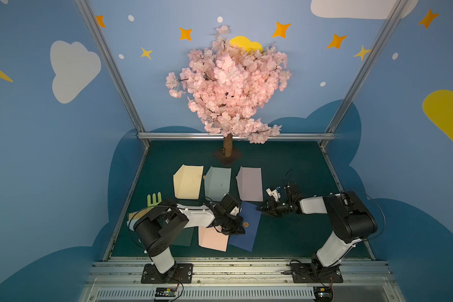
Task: Open the envelope
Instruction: Pick up the envelope from the center of the board.
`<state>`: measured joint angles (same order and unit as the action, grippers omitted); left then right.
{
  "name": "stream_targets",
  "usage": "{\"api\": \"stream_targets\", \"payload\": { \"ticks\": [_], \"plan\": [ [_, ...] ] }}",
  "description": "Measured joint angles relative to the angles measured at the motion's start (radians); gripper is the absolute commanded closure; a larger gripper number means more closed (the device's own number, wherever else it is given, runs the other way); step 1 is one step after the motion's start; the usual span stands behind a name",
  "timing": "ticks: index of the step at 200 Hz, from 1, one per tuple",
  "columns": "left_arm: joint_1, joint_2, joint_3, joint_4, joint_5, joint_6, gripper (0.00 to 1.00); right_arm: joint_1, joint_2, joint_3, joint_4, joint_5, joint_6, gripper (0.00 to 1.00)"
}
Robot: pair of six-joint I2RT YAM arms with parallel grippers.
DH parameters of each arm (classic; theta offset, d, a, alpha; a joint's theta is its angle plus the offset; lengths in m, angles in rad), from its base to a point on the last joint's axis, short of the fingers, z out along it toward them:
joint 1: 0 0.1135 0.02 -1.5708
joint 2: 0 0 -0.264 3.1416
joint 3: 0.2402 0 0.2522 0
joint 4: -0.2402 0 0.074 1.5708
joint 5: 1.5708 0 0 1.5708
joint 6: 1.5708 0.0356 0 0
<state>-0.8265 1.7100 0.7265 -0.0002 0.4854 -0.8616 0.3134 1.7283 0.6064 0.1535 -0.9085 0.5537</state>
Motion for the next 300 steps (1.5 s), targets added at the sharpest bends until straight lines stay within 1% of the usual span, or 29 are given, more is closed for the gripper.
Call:
{"api": "stream_targets", "payload": {
  "ticks": [26,64,86,115,141,155,185,222,267,286,300],
  "plan": [
    [0.001,0.006,0.005,0.002,0.008,0.000,0.97,0.038,-0.001,0.000,-0.001,-0.003,0.001,0.60],
    [0.002,0.010,0.005,0.005,0.013,0.000,0.97,0.130,-0.016,-0.011,-0.010,0.002,0.018,0.60],
    [0.002,0.011,0.006,0.007,0.014,0.000,0.97,0.171,-0.027,-0.021,-0.007,0.007,0.043,0.63],
    [0.002,0.012,0.006,0.009,0.016,0.000,0.97,0.217,-0.027,-0.028,0.033,0.027,0.095,0.76],
    [0.002,0.012,0.006,0.009,0.016,0.000,0.97,0.238,-0.027,-0.029,0.077,0.047,0.143,0.85],
    [0.002,0.012,0.006,0.009,0.016,0.000,0.97,0.245,-0.028,-0.031,0.101,0.057,0.167,0.88],
    [0.002,0.011,0.005,0.012,0.015,-0.001,0.97,0.259,-0.051,-0.034,0.128,0.086,0.210,0.90],
    [0.002,0.008,-0.006,0.033,0.016,-0.010,0.97,0.277,-0.063,-0.032,0.127,0.125,0.231,1.00],
    [-0.002,-0.003,-0.018,0.053,0.001,-0.024,0.97,0.285,-0.063,-0.018,0.112,0.152,0.232,1.00],
    [-0.006,-0.025,-0.014,0.032,-0.026,-0.021,0.97,0.288,-0.079,0.013,0.055,0.168,0.213,1.00],
    [-0.008,-0.074,-0.004,-0.023,-0.054,-0.009,0.97,0.291,-0.121,0.050,-0.021,0.188,0.180,1.00]
  ]
}}
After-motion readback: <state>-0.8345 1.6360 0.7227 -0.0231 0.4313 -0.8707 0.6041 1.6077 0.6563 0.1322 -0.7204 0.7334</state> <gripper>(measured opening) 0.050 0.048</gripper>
